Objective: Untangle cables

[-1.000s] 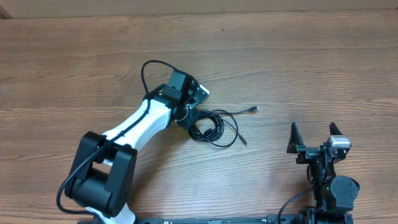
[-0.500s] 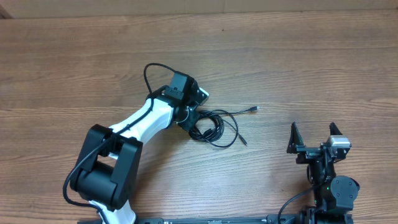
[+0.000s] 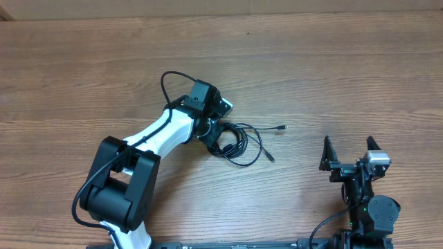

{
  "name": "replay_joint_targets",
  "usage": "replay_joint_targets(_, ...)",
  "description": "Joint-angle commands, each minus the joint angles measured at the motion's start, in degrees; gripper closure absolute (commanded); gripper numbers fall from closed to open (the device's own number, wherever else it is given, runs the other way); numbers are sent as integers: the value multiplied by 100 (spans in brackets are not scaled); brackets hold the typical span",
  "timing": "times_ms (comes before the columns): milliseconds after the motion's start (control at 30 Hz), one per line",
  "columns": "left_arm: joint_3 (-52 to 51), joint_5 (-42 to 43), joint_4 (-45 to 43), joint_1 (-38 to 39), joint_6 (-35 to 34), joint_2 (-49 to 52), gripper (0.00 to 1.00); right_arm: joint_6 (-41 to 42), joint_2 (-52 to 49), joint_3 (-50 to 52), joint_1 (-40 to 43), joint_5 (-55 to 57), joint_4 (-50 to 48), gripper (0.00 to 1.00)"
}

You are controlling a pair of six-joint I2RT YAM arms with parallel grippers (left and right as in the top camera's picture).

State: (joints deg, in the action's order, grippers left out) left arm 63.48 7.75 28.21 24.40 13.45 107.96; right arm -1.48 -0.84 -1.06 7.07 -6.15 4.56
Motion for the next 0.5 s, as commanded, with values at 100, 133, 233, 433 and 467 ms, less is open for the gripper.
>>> replay_joint_targets(100,306,-68,186,37,-798,-39,96,42,68,61,-26,-9,-20,0)
replay_joint_targets(133,409,-66,291,37,-933,-101,96,42,68,61,-26,-9,-20,0)
replay_joint_targets(233,758,-66,643,37,-1368,-271,96,44,68,61,-26,-9,-20,0)
replay_joint_targets(433,1419,-66,1399,37,-2896,-535,96,42,68,61,-26,-9,-20,0)
replay_joint_targets(467,1464,-66,1471,35,-3209,-562,96,42,68,61,-26,-9,-20,0)
